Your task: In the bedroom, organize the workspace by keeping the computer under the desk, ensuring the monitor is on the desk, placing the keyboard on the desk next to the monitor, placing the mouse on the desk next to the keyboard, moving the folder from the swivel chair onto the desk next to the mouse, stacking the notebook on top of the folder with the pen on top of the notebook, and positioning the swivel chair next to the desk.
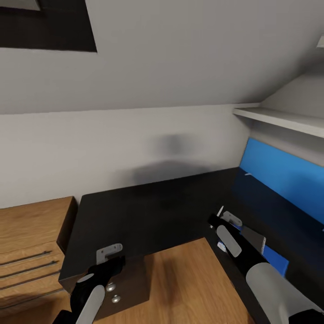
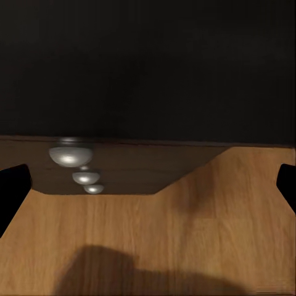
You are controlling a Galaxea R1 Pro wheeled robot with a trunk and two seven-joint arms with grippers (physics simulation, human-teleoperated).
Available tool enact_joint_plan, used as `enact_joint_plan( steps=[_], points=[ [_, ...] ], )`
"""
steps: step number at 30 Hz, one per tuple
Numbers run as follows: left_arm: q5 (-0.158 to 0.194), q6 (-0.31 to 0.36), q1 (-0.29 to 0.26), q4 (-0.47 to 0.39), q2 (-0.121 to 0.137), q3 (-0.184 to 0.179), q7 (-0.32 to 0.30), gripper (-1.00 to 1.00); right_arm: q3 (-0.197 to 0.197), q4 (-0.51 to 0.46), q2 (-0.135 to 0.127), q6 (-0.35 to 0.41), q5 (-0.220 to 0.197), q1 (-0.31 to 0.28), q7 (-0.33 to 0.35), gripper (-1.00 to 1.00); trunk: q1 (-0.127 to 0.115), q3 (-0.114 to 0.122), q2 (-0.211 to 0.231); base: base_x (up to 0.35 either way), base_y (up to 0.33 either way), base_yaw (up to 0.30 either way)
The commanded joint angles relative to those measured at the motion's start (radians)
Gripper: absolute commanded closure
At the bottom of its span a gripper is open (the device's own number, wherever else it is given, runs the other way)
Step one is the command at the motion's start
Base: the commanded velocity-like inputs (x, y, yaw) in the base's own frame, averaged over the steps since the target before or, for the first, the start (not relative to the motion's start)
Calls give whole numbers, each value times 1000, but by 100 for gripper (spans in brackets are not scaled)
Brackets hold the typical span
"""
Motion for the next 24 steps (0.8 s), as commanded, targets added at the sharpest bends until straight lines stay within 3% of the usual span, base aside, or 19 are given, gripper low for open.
enact_joint_plan(
  steps=[1, 24],
  points=[
    [10, 2, -1, -1, 0, -1, 10, -100, 5, -2, -1, 3, -4, -1, -7, 100, 0, -2, -2, 0, 0, -293],
    [13, 2, -1, -1, 2, 0, 10, -100, 18, 4, 7, 5, 5, -1, -95, 100, 0, -2, -2, 0, 0, -278]
  ],
)
